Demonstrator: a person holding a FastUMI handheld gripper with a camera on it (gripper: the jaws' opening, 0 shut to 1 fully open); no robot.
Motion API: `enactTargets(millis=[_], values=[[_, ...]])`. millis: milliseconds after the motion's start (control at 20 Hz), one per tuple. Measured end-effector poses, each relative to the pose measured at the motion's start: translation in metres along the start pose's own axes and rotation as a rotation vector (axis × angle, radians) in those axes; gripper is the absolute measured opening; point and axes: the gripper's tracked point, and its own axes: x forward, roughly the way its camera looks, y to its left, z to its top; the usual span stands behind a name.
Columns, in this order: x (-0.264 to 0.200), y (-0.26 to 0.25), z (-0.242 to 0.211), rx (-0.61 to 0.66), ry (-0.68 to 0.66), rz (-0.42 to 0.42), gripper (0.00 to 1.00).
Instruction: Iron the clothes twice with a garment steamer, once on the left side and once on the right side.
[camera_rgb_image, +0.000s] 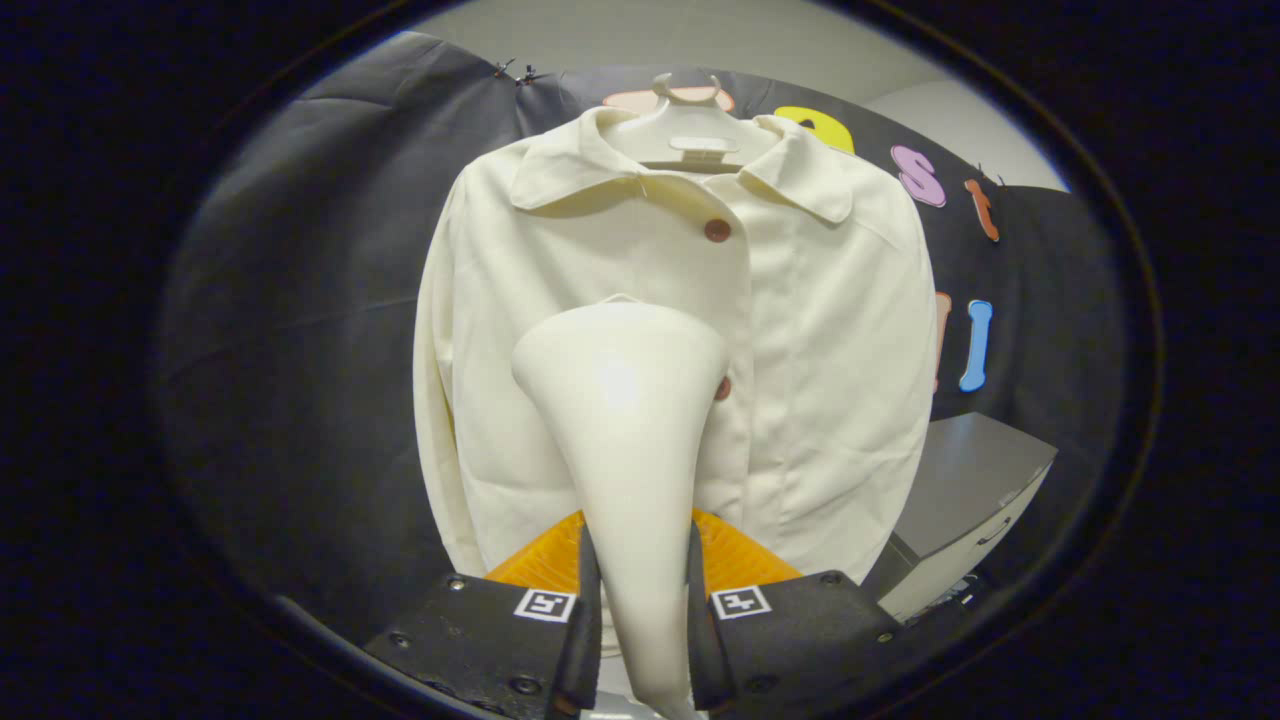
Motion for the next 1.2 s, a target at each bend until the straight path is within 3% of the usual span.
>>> enactTargets(millis=[200,700,1200], values=[[-0.002,-0.005,-0.03,-0.027,0.036,-0.028,0.35],[0.0,-0.022,-0.157,-0.051,0.195,-0.061,0.36],[-0.006,-0.023,-0.232,-0.068,0.297,-0.064,0.36]])
